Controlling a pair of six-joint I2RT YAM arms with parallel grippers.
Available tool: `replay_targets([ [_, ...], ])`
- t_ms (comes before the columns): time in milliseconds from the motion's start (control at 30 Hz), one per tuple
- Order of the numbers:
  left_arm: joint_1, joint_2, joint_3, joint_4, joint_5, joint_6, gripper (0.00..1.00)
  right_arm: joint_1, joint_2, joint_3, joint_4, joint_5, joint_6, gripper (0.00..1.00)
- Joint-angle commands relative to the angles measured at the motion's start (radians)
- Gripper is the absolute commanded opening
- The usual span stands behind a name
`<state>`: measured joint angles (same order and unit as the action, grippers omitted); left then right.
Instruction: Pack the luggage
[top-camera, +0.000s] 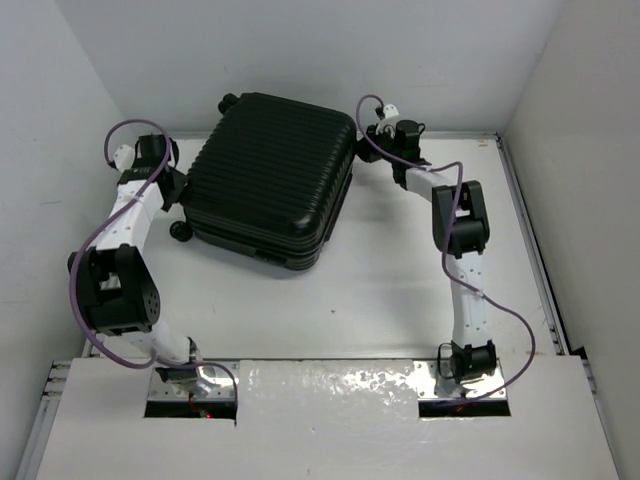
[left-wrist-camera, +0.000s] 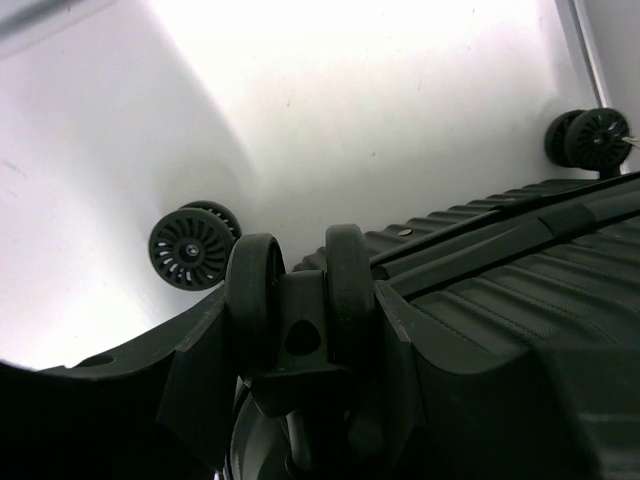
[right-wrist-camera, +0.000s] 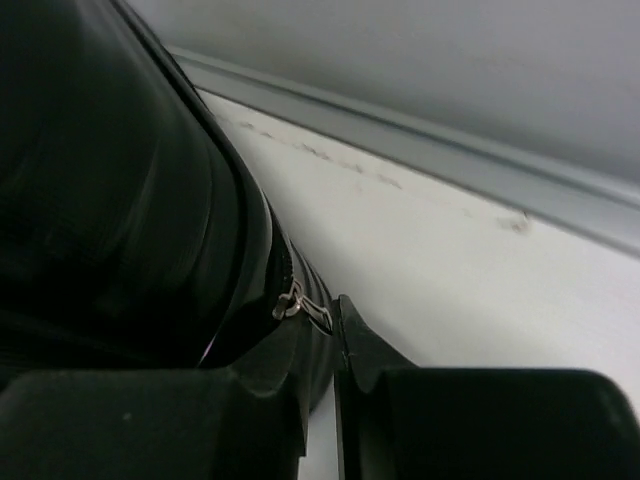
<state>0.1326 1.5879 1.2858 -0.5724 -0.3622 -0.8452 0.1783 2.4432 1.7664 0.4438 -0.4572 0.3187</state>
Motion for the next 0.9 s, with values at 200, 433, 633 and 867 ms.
replay_targets([
  [200,-0.033,0.303,0.262,0.046,0.028,0.219,0.00,0.049,0.054,0.133,0.152,-0.419,0.010,0.00],
  [433,-0.100,0.645,0.732,-0.069,0.133,0.422,0.00,0.180,-0.124,-0.063,-0.134,-0.500,-0.340,0.00],
  [633,-0.152,0.759,0.883,-0.057,0.247,0.557,0.00,0.309,-0.390,-0.468,0.028,-0.431,-0.376,0.00],
  [867,-0.183,0.762,0.850,-0.032,0.278,0.627,0.00,0.400,-0.562,-0.714,0.220,-0.269,-0.331,0.00],
])
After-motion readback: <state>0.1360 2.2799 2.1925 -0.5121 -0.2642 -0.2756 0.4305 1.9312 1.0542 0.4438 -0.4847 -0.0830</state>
